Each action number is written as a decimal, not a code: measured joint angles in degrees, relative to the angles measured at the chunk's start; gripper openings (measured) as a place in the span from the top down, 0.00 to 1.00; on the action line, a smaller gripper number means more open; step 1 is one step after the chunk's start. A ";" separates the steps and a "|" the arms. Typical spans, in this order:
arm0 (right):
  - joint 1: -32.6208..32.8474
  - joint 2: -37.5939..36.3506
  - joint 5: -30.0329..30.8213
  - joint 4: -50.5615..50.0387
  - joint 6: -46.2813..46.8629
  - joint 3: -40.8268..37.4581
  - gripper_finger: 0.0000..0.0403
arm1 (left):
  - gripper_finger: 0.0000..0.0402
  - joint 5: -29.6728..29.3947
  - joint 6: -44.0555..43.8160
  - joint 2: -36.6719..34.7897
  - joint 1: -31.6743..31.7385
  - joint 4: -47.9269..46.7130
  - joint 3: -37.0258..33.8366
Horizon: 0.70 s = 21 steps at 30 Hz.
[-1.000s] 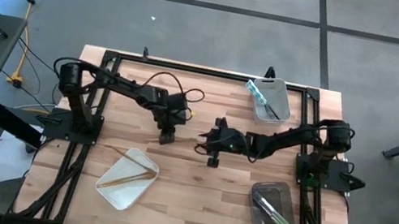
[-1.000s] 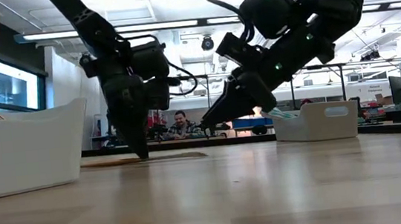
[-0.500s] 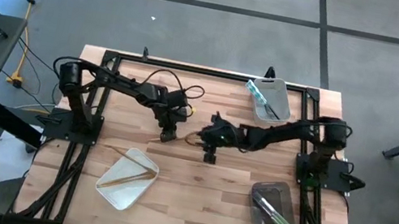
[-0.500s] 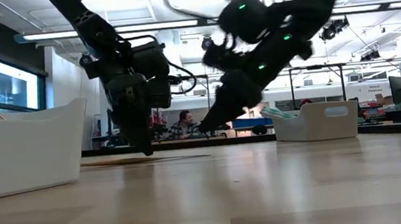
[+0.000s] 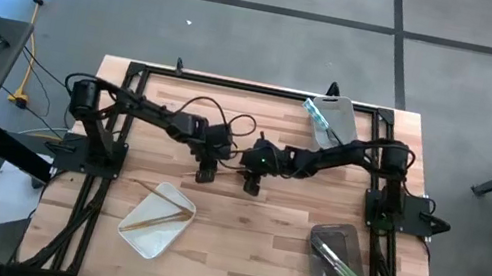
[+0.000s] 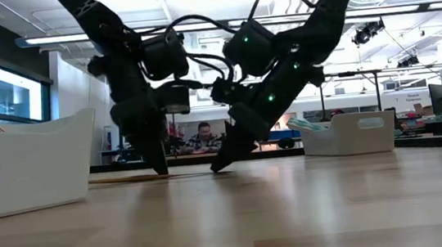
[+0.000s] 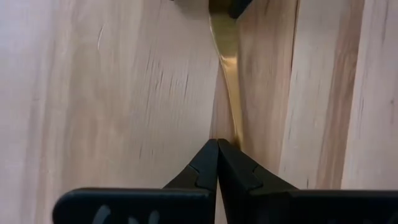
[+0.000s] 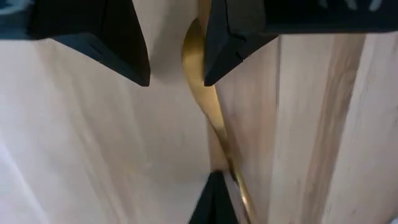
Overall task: Sort silverware by color (type)
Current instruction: Put the gold table knife into the white bin
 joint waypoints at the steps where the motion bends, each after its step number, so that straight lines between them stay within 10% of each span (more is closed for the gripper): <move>1: 0.00 0.21 -0.39 0.13 0.04 0.00 0.66 | 1.00 -0.65 0.00 -0.03 -0.24 0.16 0.00; 21: 2.00 1.42 8.37 1.84 -3.00 -0.28 0.66 | 0.84 -2.52 -2.71 -8.18 -0.29 -9.13 1.14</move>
